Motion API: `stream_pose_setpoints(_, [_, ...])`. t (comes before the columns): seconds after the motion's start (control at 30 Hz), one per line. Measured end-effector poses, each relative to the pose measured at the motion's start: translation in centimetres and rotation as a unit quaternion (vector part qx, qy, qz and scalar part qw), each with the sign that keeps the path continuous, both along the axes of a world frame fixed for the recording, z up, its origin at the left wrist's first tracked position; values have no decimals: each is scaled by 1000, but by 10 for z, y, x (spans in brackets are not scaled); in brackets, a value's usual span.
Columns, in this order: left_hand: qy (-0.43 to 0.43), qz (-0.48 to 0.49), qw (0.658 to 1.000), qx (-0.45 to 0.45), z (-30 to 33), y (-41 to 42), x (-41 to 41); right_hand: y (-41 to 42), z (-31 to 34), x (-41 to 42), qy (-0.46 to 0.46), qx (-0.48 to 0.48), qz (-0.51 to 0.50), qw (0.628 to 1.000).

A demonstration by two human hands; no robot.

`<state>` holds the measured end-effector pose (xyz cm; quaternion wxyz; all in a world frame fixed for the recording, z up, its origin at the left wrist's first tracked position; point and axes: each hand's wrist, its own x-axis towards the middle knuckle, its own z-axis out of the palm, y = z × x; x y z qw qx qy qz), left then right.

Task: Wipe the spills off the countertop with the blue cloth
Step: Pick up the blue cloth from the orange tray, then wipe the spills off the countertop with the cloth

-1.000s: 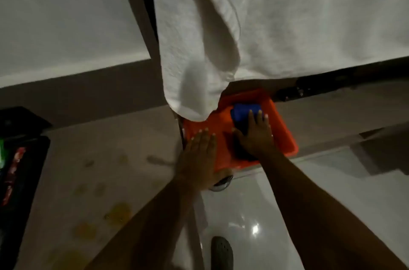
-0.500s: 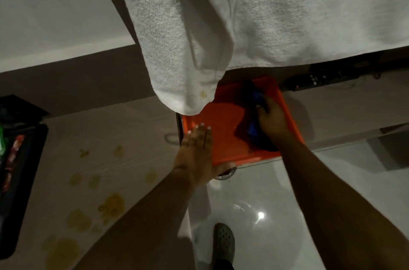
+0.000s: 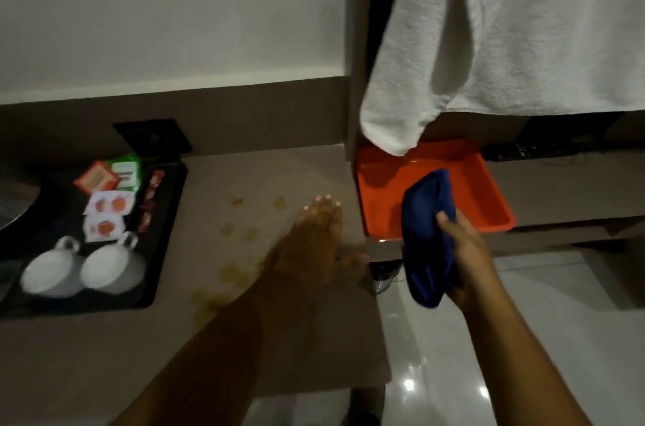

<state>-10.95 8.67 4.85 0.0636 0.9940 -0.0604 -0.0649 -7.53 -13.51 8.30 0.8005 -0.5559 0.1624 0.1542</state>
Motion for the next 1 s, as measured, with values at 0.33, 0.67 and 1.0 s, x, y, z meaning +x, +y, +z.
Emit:
stream_pose_setpoints(0.33, [-33, 154, 983, -98, -26, 140, -221, 121, -65, -116, -218, -610, 293, 703])
stream_pose_setpoints(0.67, [-32, 434, 900, -17, -59, 240, -273, 193, -84, -111, -159, -741, 254, 601])
stream_pose_setpoints(1.0, [-48, 473, 880, -1, -72, 280, -264, 113, -90, -91, -317, -686, 348, 554])
